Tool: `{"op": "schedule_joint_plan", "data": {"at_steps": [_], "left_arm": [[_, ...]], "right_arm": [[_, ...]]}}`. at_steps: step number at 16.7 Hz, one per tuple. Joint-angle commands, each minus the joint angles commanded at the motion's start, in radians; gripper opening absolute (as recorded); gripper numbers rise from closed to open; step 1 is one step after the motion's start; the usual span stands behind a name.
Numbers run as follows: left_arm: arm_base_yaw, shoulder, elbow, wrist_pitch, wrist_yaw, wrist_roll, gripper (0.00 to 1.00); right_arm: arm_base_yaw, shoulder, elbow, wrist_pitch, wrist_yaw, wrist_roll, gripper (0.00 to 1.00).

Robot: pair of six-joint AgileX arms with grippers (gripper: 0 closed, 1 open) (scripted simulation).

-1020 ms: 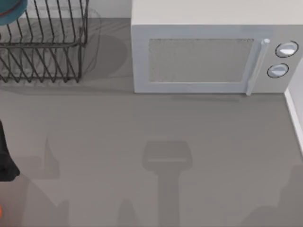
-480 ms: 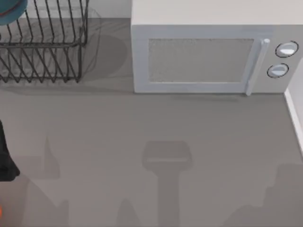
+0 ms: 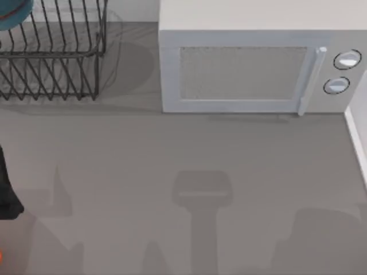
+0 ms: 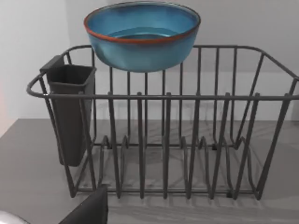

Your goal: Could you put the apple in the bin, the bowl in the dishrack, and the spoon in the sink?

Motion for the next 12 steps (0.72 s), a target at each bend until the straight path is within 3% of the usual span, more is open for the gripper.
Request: {"op": "schedule_joint_plan", "data": {"at_steps": [6,12], "left_arm": [[0.0,0.0,0.0,0.0,0.0,0.0,1.0],[0.0,0.0,0.0,0.0,0.0,0.0,1.0]], "right_arm": [[0.005,0.034,0.03,-0.011,0.001,0.002,0.0],[0.047,0.314,0.376,-0.134,0.004,0.019,0.0]]}}
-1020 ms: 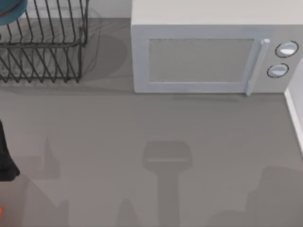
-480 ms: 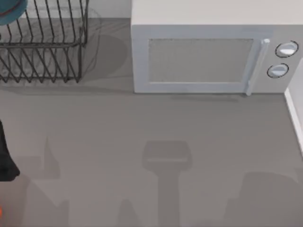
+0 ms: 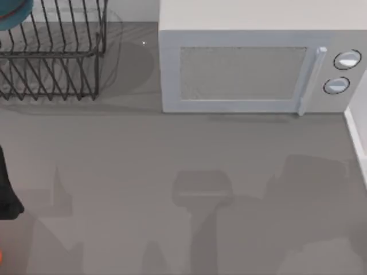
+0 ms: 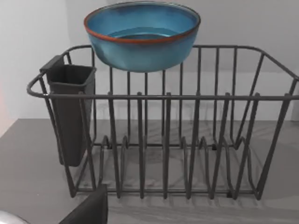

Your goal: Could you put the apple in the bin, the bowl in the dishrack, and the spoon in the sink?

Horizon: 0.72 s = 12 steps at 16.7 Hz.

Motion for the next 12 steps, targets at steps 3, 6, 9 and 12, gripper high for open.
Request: {"op": "schedule_joint_plan", "data": {"at_steps": [3,6,9,12], "left_arm": [[0.0,0.0,0.0,0.0,0.0,0.0,1.0],[0.0,0.0,0.0,0.0,0.0,0.0,1.0],[0.0,0.0,0.0,0.0,0.0,0.0,1.0],[0.0,0.0,0.0,0.0,0.0,0.0,1.0]], "right_arm": [[0.034,0.206,0.301,-0.09,0.001,0.027,0.0],[0.07,0.422,0.629,-0.184,0.002,0.066,0.0],[0.105,0.621,0.931,-0.268,0.002,0.112,0.0],[0.138,0.781,1.167,-0.328,0.003,0.161,0.0]]}}
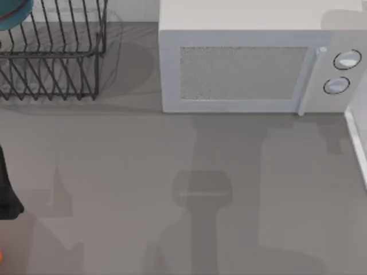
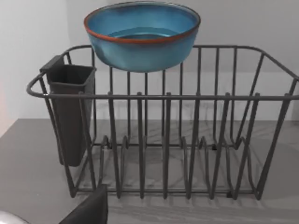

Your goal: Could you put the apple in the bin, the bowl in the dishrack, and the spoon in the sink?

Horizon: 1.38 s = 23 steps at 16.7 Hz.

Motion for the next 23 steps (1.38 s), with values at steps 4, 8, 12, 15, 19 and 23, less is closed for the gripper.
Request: {"op": "schedule_joint_plan", "data": {"at_steps": [4,8,12,15,19,23], "left_arm": [[0.0,0.0,0.0,0.0,0.0,0.0,1.0],[0.0,0.0,0.0,0.0,0.0,0.0,1.0],[0.0,0.0,0.0,0.0,0.0,0.0,1.0],[0.0,0.0,0.0,0.0,0.0,0.0,1.0],[0.0,0.0,0.0,0.0,0.0,0.0,1.0],[0.0,0.0,0.0,0.0,0.0,0.0,1.0]], "right_arm": [[0.029,0.119,0.174,-0.038,0.002,0.049,0.0],[0.034,0.135,0.197,-0.043,0.003,0.056,0.0],[0.029,0.129,0.178,-0.027,0.003,0.057,0.0],[0.032,0.102,0.08,0.045,0.003,0.055,0.0],[0.033,0.062,-0.101,0.168,0.002,0.055,0.0],[0.033,0.042,-0.164,0.225,0.002,0.055,0.0]]}}
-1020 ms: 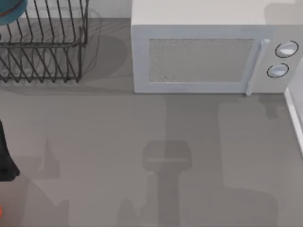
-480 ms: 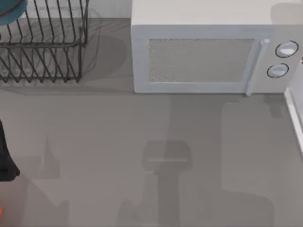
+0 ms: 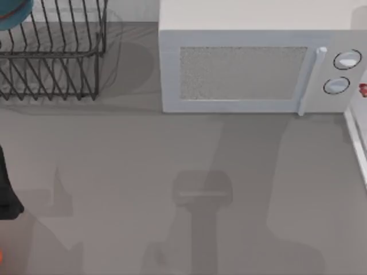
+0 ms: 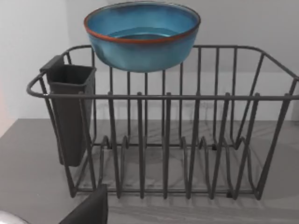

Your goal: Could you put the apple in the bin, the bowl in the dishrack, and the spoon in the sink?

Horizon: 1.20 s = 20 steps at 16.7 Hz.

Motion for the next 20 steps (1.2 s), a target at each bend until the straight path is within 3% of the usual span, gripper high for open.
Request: {"op": "schedule_joint_plan", "data": {"at_steps": [3,16,20], "left_arm": [[0.0,0.0,0.0,0.0,0.0,0.0,1.0],[0.0,0.0,0.0,0.0,0.0,0.0,1.0],[0.0,0.0,0.0,0.0,0.0,0.0,1.0]], "right_arm": [[0.0,0.0,0.0,0.0,0.0,0.0,0.0],[0.0,0.0,0.0,0.0,0.0,0.0,0.98],[0.0,0.0,0.0,0.0,0.0,0.0,1.0]]}}
